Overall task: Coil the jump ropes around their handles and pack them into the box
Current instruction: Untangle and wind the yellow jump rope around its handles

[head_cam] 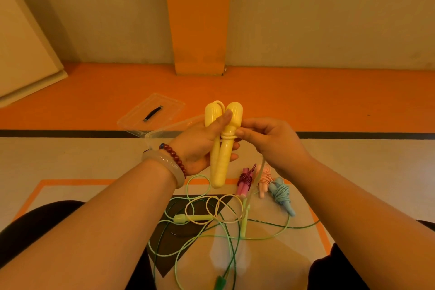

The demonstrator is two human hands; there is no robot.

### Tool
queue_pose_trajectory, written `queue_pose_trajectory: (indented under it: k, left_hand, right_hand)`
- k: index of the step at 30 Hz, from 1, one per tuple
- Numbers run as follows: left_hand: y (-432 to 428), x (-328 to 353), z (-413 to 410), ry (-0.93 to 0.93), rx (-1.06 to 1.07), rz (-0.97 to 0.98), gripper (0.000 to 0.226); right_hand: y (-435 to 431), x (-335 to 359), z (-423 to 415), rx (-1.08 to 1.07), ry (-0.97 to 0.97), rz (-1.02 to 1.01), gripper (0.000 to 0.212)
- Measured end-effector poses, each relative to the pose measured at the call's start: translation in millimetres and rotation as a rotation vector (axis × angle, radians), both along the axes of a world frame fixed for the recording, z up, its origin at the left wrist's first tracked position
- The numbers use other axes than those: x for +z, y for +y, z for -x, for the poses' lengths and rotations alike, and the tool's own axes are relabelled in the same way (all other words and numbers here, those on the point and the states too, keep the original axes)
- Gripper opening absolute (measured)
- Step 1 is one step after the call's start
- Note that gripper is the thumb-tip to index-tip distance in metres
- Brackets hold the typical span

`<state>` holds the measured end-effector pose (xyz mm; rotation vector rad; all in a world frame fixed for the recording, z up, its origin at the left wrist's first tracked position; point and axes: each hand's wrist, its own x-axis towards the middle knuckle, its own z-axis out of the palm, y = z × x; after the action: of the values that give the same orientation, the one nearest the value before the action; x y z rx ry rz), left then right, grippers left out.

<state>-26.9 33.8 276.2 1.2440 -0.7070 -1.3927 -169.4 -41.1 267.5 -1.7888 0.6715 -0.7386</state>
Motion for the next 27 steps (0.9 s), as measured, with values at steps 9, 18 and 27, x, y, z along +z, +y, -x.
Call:
queue_pose_trajectory:
  k: [9,18,27]
  left_hand:
    - [-5.7,-2.7,4.4,-0.218,0.251,-0.020,0.074]
    - [-4.4,-10.2,-3.4,-0.409,0.287,0.038,0.089]
    - [-10.4,-16.2,2.3,-0.634,0.426,0.054,0.053]
  right_hand:
    - [14.9,-4.0,-12.6,-0.067,-0.075,-0.049,0.018]
    - [10.1,0.0,-10.0,-0.036,-0.060,-0.109,0.024]
    - [14.2,-6.1,-16.1,-0.115,-0.117,-0.096,0.032]
